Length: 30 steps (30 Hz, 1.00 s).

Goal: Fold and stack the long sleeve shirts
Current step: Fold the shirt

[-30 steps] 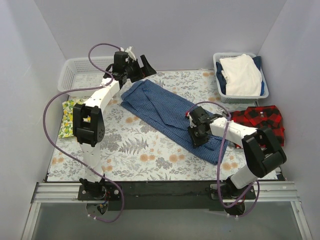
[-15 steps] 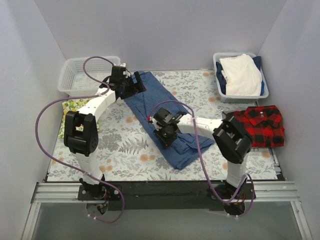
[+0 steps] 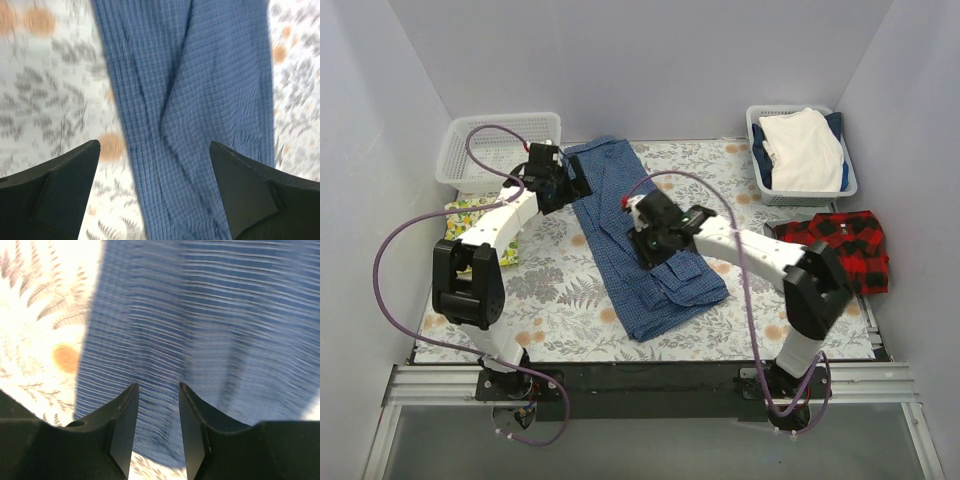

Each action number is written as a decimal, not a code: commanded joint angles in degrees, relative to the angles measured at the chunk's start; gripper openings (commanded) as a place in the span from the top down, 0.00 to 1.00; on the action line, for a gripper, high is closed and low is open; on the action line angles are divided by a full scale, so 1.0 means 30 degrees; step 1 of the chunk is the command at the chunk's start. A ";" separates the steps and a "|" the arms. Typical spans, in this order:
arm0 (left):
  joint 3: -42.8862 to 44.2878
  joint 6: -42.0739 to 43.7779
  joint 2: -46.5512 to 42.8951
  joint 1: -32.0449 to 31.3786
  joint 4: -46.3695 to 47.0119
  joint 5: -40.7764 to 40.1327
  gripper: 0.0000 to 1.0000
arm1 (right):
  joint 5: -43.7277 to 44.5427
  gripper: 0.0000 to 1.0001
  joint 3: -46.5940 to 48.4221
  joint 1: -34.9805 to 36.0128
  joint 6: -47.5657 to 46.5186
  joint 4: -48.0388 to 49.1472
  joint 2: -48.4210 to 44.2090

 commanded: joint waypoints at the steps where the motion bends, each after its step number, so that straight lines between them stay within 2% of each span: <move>1: -0.2898 -0.0838 -0.2280 -0.0004 -0.1318 0.2130 0.08 | 0.0594 0.54 -0.2322 -0.4059 0.0952 -0.0199 -0.3082; 2: -0.3432 -0.0987 -0.2689 -0.0004 -0.1289 0.3412 0.08 | 0.0328 0.53 -0.2791 -0.4827 0.0894 -0.0141 -0.3637; 4: -0.5097 -0.1571 -0.3333 -0.0004 -0.1231 0.4300 0.08 | -0.0928 0.53 -0.3906 -0.6960 0.0631 0.0006 -0.3963; 10: -0.8414 -0.2306 -0.4770 -0.0033 -0.0996 0.6968 0.09 | -0.3711 0.50 -0.4933 -1.0396 -0.0424 0.0620 -0.3527; 15: -1.0672 -0.2863 -0.5417 -0.0004 -0.0762 0.7058 0.09 | -0.6059 0.49 -0.5725 -1.1309 -0.0366 0.1383 -0.2443; 19: -1.1376 -0.3186 -0.6003 -0.0033 -0.0732 0.7262 0.09 | -0.5507 0.54 -0.6486 -1.1368 0.0160 0.1354 -0.1886; 26: -1.1992 -0.3215 -0.6209 -0.0033 -0.0791 0.8024 0.09 | -0.4627 0.54 -0.8242 -1.1368 0.0512 0.0827 -0.1884; 30: -1.2227 -0.3186 -0.6296 -0.0033 -0.0908 0.8404 0.09 | -0.6025 0.62 -0.9441 -1.1368 0.1039 0.0943 -0.2148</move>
